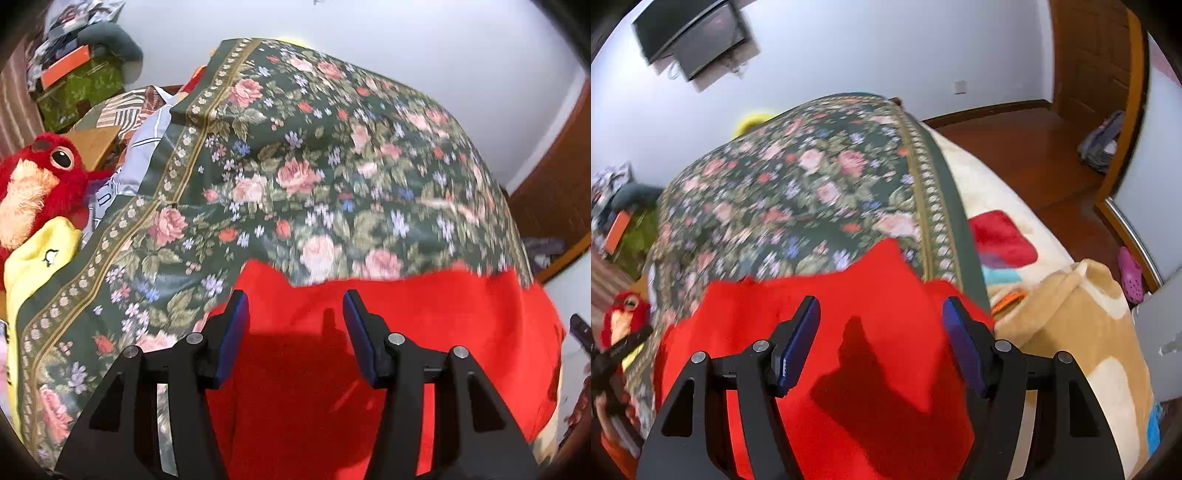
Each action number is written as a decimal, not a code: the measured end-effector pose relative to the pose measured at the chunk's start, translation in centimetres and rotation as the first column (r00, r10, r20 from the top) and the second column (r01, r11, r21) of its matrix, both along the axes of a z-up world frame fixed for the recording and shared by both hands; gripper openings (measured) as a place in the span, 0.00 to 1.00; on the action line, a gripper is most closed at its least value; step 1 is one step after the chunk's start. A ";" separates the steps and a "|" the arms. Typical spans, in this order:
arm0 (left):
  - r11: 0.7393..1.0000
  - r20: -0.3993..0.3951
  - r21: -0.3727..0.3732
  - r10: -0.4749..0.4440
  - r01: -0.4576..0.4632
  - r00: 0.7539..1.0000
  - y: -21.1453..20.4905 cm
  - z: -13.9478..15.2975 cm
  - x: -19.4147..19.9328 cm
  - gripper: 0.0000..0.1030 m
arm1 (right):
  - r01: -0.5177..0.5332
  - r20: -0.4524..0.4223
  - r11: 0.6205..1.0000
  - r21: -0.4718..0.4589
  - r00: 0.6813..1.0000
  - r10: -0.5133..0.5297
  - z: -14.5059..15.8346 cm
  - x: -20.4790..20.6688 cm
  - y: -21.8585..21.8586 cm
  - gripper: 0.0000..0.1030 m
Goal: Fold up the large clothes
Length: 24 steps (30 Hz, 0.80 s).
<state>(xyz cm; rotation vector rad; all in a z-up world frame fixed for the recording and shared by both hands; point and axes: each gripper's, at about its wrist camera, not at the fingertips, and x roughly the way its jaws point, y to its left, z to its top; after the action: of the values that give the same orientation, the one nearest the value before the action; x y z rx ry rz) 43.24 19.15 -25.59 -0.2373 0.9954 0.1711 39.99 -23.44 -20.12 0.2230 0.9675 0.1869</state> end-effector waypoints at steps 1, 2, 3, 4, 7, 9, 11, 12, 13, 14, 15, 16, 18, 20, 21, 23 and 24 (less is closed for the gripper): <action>1.000 -0.009 0.010 -0.014 0.014 1.000 -0.4 -0.1 -0.4 0.51 | -0.027 0.000 1.000 -0.013 1.000 0.027 0.1 0.1 0.5 0.63; 0.999 -0.021 0.019 -0.046 0.046 0.999 -1.1 -0.1 -1.2 0.51 | -0.067 0.002 0.997 -0.034 0.998 0.067 0.3 -0.7 1.2 0.63; 0.997 -0.025 0.020 -0.068 0.068 0.997 -1.6 -0.2 -1.8 0.51 | -0.105 0.006 0.993 -0.053 0.994 0.106 0.4 -1.7 2.0 0.63; 0.995 -0.030 0.018 -0.093 0.094 0.995 -2.3 -0.3 -2.5 0.51 | -0.136 0.005 0.989 -0.064 0.991 0.136 0.3 -2.3 2.5 0.63; 0.986 -0.043 -0.006 -0.166 0.166 0.985 -4.4 -0.7 -4.9 0.51 | -0.210 -0.025 0.975 -0.079 0.978 0.208 -0.7 -3.6 3.6 0.66; 0.979 -0.057 -0.022 -0.205 0.204 0.977 -5.6 -1.0 -6.1 0.51 | -0.246 -0.069 0.964 -0.098 0.968 0.240 -1.9 -4.5 4.3 0.69; 0.969 -0.076 -0.033 -0.248 0.246 0.966 -7.1 -1.7 -7.3 0.51 | -0.257 -0.121 0.959 -0.119 0.962 0.243 -3.4 -4.6 4.4 0.69; 0.963 -0.094 -0.021 -0.268 0.268 0.959 -7.9 -2.2 -7.9 0.52 | -0.261 -0.143 0.958 -0.115 0.959 0.245 -4.1 -4.8 4.2 0.69; 0.960 -0.104 0.012 -0.276 0.279 0.956 -8.5 -2.6 -8.5 0.53 | -0.262 -0.158 0.959 -0.107 0.957 0.244 -4.7 -4.9 3.9 0.70; 0.959 -0.100 0.039 -0.276 0.281 0.956 -8.8 -2.8 -9.1 0.55 | -0.260 -0.170 0.960 -0.105 0.956 0.241 -5.2 -5.0 3.6 0.70; 0.958 -0.095 0.058 -0.275 0.281 0.957 -9.0 -3.0 -9.6 0.59 | -0.259 -0.179 0.961 -0.099 0.954 0.239 -5.6 -5.1 3.2 0.71; 0.959 -0.092 0.064 -0.269 0.275 0.959 -8.9 -3.2 -10.1 0.62 | -0.262 -0.182 0.961 -0.086 0.953 0.243 -5.7 -5.3 2.8 0.71; 0.966 -0.093 0.045 -0.251 0.256 0.964 -8.3 -3.4 -10.7 0.66 | -0.251 -0.175 0.963 -0.096 0.957 0.232 -5.8 -5.9 1.9 0.71; 0.973 -0.099 0.014 -0.226 0.229 0.969 -7.3 -3.8 -11.3 0.67 | -0.263 -0.168 0.957 -0.121 0.956 0.242 -5.7 -6.5 1.6 0.71; 0.977 -0.099 0.002 -0.213 0.214 0.972 -6.8 -4.0 -11.8 0.67 | -0.262 -0.166 0.953 -0.150 0.957 0.237 -5.6 -6.9 1.6 0.71; 0.983 -0.099 -0.012 -0.186 0.185 0.978 -6.0 -4.2 -12.6 0.71 | -0.254 -0.161 0.945 -0.206 0.961 0.224 -5.6 -7.6 1.4 0.72; 0.985 -0.098 -0.017 -0.170 0.169 0.981 -5.6 -4.2 -13.0 0.73 | -0.248 -0.166 0.945 -0.215 0.963 0.215 -5.7 -7.8 1.1 0.77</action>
<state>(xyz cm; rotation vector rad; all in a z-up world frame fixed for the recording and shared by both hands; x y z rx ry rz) 30.20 13.54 -29.78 -0.1519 1.1099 0.0228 32.20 -22.35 -25.85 -0.0973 1.1465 0.2734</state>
